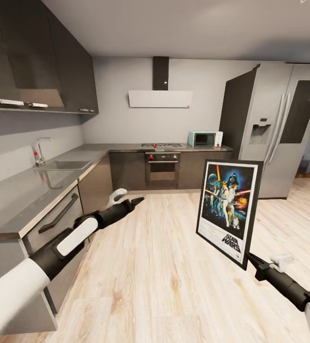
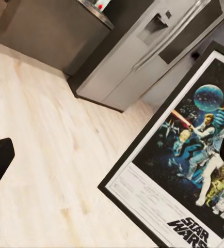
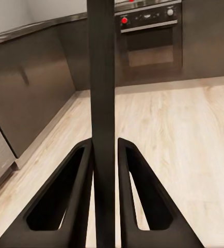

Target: Pick up the poster from the kitchen countertop and hang it on one of the wall nails in the kitchen.

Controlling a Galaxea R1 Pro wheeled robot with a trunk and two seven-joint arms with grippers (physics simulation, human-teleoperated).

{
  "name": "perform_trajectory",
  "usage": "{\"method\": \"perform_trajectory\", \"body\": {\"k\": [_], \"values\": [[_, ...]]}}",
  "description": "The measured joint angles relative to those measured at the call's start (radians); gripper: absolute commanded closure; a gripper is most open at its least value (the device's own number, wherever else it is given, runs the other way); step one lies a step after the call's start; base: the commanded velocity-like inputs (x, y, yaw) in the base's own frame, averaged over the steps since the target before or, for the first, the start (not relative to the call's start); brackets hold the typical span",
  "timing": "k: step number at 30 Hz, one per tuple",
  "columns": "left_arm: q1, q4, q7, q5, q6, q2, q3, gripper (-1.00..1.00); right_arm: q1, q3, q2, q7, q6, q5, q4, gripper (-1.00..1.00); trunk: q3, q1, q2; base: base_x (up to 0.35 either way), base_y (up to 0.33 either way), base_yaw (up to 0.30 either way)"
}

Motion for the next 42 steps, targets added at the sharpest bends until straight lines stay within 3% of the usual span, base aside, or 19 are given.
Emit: {"method": "perform_trajectory", "body": {"k": [5,7,12,13,14,15,16,17,18,19,27,30,42], "values": [[0.065,0.099,-0.163,-0.002,-0.076,0.011,0.000,-1.00,0.001,-0.001,-0.004,0.007,0.000,-0.001,0.002,1.00,0.000,0.000,0.000,0.000,0.000,0.000],[0.143,0.135,-0.288,-0.004,-0.136,0.023,0.000,-1.00,0.001,-0.002,-0.006,0.012,0.001,-0.002,-0.002,1.00,0.000,0.000,0.000,0.000,0.000,0.000],[0.189,0.224,-0.412,-0.004,-0.210,0.026,-0.004,-1.00,0.001,-0.004,-0.013,0.022,0.002,0.000,-0.004,1.00,0.000,0.000,0.000,0.000,0.000,0.000],[0.224,0.347,-0.637,-0.005,-0.232,0.026,-0.006,-1.00,0.001,-0.027,-0.014,0.023,0.002,-0.001,-0.005,1.00,0.000,0.000,0.000,0.000,0.000,0.000],[0.234,0.465,-0.669,-0.006,-0.238,0.026,-0.004,-1.00,0.001,-0.028,-0.014,0.023,0.002,0.000,-0.005,1.00,0.000,0.000,0.000,0.000,0.000,0.000],[0.236,0.463,-0.688,-0.005,-0.246,0.026,-0.005,-1.00,0.001,-0.029,-0.014,0.023,0.002,-0.001,-0.005,1.00,0.000,0.000,0.000,0.000,0.000,0.000],[0.252,0.577,-0.802,-0.003,-0.316,0.024,-0.005,-1.00,0.001,-0.030,-0.014,0.023,0.003,-0.001,-0.005,1.00,0.000,0.000,0.000,0.000,0.000,0.000],[0.260,0.692,-0.858,-0.001,-0.330,0.024,-0.004,-1.00,0.001,-0.031,-0.015,0.023,0.003,0.000,-0.006,1.00,0.000,0.000,0.000,0.000,0.000,0.000],[0.264,0.701,-0.879,-0.001,-0.334,0.022,-0.005,-1.00,0.001,-0.031,-0.015,0.023,0.003,0.000,-0.006,1.00,0.000,0.000,0.000,0.000,0.000,0.000],[0.275,0.769,-0.934,0.000,-0.339,0.020,-0.007,-1.00,0.001,-0.031,-0.015,0.023,0.003,0.000,-0.005,1.00,0.000,0.000,0.000,0.000,0.000,0.000],[0.312,0.942,-1.079,0.001,-0.346,0.015,-0.008,-1.00,0.001,-0.082,-0.016,0.023,0.003,-0.001,-0.006,1.00,0.000,0.000,0.000,0.000,0.000,0.000],[0.350,1.012,-1.133,0.001,-0.355,0.006,-0.013,-1.00,0.001,-0.094,-0.015,0.023,0.003,-0.002,-0.006,1.00,0.000,0.000,0.000,0.000,0.000,0.000],[0.472,1.067,-1.234,0.003,-0.406,-0.004,-0.006,-1.00,0.001,-0.095,-0.013,0.023,0.002,-0.003,-0.008,1.00,0.000,0.000,0.000,0.000,0.000,0.000]]}}
